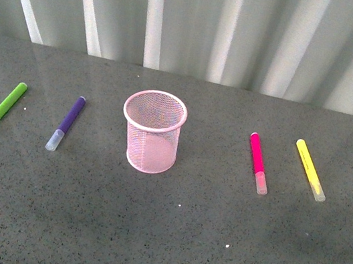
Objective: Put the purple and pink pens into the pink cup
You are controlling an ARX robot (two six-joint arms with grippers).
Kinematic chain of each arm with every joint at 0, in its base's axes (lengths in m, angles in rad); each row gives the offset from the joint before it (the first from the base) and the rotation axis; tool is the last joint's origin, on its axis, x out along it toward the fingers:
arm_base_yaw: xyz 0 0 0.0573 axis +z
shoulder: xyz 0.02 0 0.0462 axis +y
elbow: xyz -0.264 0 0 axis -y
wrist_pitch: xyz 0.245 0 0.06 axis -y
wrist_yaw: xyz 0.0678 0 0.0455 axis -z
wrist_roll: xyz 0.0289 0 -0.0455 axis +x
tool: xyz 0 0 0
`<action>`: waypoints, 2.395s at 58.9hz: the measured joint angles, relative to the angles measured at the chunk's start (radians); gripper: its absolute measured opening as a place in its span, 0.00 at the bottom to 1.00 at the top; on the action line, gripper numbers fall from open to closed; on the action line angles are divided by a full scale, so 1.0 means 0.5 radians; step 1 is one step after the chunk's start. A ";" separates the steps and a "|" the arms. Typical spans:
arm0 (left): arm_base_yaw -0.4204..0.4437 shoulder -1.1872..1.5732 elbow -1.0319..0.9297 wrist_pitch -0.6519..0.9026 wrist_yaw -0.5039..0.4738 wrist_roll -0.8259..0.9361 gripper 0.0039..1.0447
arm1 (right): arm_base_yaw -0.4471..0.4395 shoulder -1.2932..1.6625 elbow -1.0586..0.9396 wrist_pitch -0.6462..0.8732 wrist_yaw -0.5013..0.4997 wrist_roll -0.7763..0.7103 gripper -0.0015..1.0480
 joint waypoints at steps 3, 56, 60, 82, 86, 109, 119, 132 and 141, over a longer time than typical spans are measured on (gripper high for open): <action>0.000 0.000 0.000 0.000 0.000 0.000 0.94 | 0.000 0.000 0.000 0.000 0.000 -0.001 0.93; 0.058 2.827 1.299 0.591 0.233 -0.140 0.94 | 0.000 0.000 0.000 0.000 0.001 0.000 0.93; 0.052 3.031 1.472 0.512 0.280 -0.108 0.94 | 0.000 0.000 0.000 0.000 0.000 0.000 0.93; 0.000 3.668 2.026 0.261 0.142 0.122 0.94 | 0.000 0.000 0.000 0.000 0.001 0.000 0.93; -0.010 3.746 2.078 0.233 0.117 0.146 0.94 | 0.000 0.000 0.000 0.000 0.001 0.000 0.93; -0.136 3.983 2.274 0.111 0.117 0.183 0.94 | 0.000 0.000 0.000 0.000 0.000 0.000 0.93; -0.192 4.091 2.387 0.012 0.066 0.182 0.94 | 0.000 0.000 0.000 0.000 0.000 0.000 0.93; -0.213 4.195 2.473 -0.010 0.056 0.172 0.94 | 0.000 0.000 0.000 0.000 0.001 0.000 0.93; -0.208 4.271 2.531 -0.015 0.053 0.164 0.94 | 0.000 0.000 0.000 0.000 0.000 -0.001 0.93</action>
